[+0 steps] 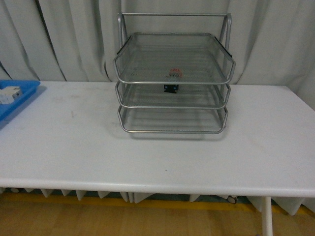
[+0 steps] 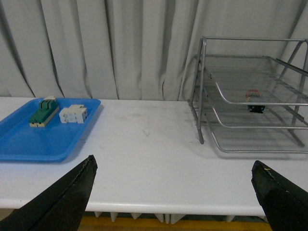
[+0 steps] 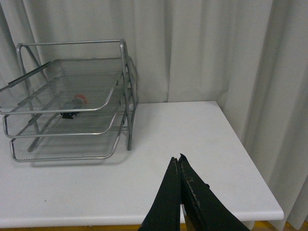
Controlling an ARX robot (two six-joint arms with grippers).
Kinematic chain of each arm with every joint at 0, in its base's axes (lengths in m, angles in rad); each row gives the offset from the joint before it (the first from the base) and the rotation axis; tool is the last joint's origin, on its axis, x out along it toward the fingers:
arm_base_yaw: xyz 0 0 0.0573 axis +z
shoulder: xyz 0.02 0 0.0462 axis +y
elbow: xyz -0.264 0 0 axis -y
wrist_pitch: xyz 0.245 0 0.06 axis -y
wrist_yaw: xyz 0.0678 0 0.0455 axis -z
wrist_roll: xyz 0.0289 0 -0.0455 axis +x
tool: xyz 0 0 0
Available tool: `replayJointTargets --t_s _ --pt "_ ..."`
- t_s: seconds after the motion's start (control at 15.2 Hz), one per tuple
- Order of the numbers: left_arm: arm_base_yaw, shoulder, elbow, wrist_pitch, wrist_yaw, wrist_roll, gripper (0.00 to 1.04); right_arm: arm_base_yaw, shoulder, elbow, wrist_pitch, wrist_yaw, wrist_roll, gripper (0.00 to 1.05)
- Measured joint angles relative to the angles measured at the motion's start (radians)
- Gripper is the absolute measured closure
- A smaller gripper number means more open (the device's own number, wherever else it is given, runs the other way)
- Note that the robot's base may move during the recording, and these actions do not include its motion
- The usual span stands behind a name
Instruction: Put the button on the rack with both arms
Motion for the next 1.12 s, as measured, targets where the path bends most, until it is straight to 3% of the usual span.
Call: replayJointTargets --t_s 0.66,0.79,1.12 --pt "0.0 0.0 0.0 0.0 0.0 0.0 0.07 0.0 -0.208 -0.048 -0.144 0.001 0.0 1.03" --pt "0.0 0.0 0.0 0.0 -0.001 0.0 0.07 0.0 -0.362 -0.048 -0.332 0.002 0.0 1.03" --pt "0.0 0.0 0.0 0.0 0.0 0.0 0.07 0.0 -0.381 -0.048 -0.328 0.002 0.0 1.03"
